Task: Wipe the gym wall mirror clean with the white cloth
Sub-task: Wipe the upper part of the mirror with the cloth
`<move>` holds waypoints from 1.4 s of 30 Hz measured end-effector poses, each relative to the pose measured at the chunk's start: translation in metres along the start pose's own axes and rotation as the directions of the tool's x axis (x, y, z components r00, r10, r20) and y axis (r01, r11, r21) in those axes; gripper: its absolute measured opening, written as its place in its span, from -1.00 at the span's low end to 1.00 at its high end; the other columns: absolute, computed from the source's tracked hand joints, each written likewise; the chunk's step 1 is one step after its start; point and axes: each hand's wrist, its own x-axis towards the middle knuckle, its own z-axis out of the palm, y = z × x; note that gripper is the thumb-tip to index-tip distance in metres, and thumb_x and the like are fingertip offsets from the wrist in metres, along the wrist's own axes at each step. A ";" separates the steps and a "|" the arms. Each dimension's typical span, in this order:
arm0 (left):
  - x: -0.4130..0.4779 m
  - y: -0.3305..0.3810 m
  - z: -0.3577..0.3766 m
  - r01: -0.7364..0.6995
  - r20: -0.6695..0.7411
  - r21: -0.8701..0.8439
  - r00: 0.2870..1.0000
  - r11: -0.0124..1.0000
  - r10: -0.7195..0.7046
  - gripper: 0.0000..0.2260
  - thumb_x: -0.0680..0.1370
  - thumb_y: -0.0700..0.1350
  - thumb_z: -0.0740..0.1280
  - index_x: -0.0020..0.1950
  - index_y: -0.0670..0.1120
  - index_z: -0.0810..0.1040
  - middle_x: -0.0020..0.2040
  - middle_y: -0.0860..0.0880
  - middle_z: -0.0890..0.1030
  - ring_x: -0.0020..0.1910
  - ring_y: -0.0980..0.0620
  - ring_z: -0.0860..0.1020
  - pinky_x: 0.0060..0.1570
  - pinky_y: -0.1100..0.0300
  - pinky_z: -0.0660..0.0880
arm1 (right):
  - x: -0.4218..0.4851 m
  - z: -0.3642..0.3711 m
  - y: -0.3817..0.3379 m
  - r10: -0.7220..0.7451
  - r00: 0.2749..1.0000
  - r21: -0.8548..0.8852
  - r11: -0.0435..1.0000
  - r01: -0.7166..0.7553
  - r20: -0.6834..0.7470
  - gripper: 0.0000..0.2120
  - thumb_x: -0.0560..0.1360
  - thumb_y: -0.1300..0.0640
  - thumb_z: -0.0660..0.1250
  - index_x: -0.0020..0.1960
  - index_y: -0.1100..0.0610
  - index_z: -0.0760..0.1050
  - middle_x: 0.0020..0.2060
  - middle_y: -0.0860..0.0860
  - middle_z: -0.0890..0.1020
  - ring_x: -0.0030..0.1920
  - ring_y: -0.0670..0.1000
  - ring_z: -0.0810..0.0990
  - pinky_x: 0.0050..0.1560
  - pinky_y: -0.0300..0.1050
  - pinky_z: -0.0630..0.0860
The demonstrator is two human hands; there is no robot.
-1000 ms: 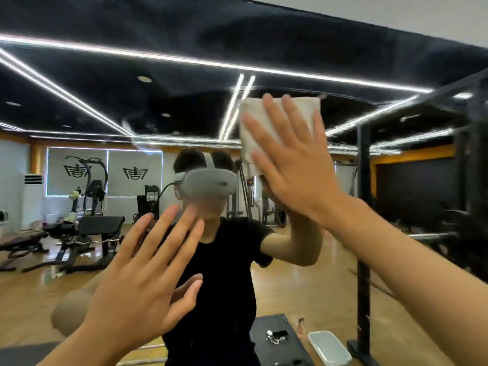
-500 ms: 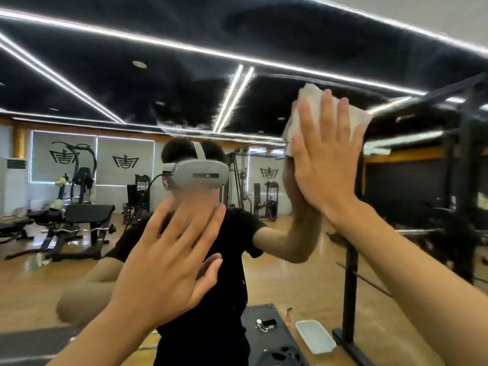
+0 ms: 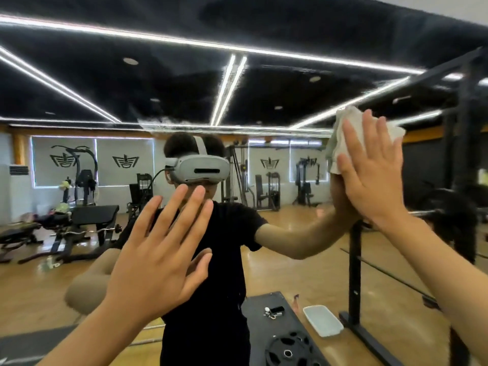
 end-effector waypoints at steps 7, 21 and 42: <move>0.001 0.003 -0.003 0.004 0.005 -0.002 1.000 1.000 -0.004 -0.38 0.70 0.09 0.15 0.68 -0.22 0.22 0.70 -0.22 0.17 0.69 -0.25 0.13 0.61 -0.29 0.12 | -0.033 0.024 -0.108 0.276 0.958 0.157 0.952 -0.263 -0.072 -0.44 0.75 -0.17 -0.21 0.72 -0.10 -0.14 0.71 0.08 -0.13 0.69 0.20 -0.19 0.59 0.47 -0.16; -0.001 0.003 -0.001 0.005 -0.006 -0.039 1.000 0.999 -0.005 -0.37 0.72 0.14 0.06 0.69 -0.22 0.16 0.71 -0.22 0.13 0.68 -0.29 0.13 0.62 -0.30 0.08 | -0.107 0.039 -0.008 0.253 0.967 0.144 0.959 -0.245 -0.033 -0.45 0.75 -0.15 -0.05 0.72 -0.11 0.03 0.72 0.07 -0.04 0.70 0.16 -0.14 0.59 0.47 -0.10; -0.032 -0.029 -0.041 0.002 0.099 -0.102 0.995 0.995 0.008 -0.34 0.68 0.12 0.11 0.70 -0.20 0.16 0.72 -0.16 0.11 0.72 -0.14 0.05 0.67 -0.14 -0.02 | -0.123 0.053 -0.186 0.120 0.992 0.174 0.977 -0.123 0.025 -0.44 0.74 -0.13 -0.02 0.72 -0.13 0.00 0.72 0.06 -0.07 0.70 0.16 -0.16 0.61 0.43 -0.17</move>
